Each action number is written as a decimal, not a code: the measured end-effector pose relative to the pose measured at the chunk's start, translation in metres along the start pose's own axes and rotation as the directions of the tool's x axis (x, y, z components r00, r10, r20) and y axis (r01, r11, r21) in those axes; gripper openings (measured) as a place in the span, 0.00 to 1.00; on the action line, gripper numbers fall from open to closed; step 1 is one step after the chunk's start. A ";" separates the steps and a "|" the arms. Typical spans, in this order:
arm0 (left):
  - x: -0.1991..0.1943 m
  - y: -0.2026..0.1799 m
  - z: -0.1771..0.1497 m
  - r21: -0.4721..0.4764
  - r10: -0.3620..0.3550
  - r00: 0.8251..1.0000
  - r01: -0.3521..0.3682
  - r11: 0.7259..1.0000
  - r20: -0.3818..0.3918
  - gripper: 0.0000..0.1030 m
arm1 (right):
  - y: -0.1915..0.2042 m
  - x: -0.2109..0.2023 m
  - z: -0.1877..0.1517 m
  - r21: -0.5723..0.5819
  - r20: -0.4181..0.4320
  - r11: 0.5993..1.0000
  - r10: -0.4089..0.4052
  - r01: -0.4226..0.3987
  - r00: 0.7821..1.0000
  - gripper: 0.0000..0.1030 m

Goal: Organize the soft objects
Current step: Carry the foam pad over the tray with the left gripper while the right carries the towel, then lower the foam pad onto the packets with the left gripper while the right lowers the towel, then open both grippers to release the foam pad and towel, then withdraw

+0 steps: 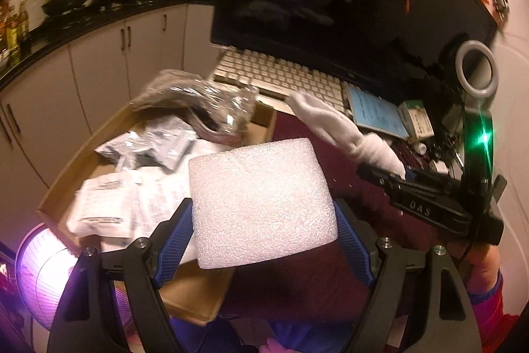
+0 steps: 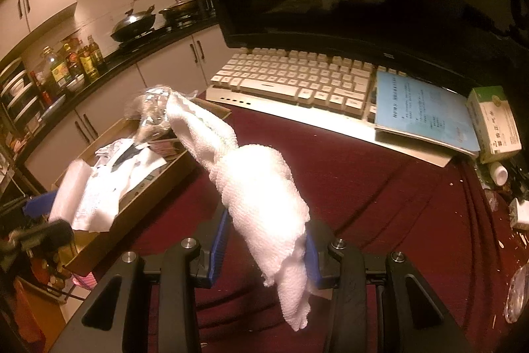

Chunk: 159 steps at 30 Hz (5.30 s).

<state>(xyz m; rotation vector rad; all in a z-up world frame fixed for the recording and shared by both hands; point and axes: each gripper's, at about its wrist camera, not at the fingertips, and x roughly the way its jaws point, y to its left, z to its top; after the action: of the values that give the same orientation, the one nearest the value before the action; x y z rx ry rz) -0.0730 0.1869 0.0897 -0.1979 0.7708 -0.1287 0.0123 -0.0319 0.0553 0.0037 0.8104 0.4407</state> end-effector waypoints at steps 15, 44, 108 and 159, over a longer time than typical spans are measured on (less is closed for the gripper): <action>-0.021 0.089 0.005 -0.186 0.204 0.979 -0.196 0.963 0.026 0.79 | 0.022 0.004 0.003 -0.040 -0.010 0.998 0.047 -0.048 0.999 0.41; 0.024 0.113 0.010 -0.128 0.287 0.957 -0.291 0.948 -0.051 0.79 | 0.125 0.060 0.044 -0.135 -0.118 0.968 0.199 -0.214 0.973 0.41; 0.045 0.120 0.015 -0.094 0.304 0.948 -0.312 0.945 -0.096 0.86 | 0.126 0.107 0.047 -0.107 -0.148 0.982 0.138 -0.154 0.979 0.46; -0.023 0.060 -0.018 0.003 0.535 0.830 -0.542 0.840 0.158 1.00 | 0.107 0.021 0.001 -0.100 -0.078 0.985 0.135 -0.143 0.988 0.99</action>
<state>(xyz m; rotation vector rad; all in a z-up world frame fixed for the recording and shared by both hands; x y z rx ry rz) -0.0991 0.2468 0.0790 0.0632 0.6453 0.4045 -0.0154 0.0739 0.0593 -0.0540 0.8592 0.6186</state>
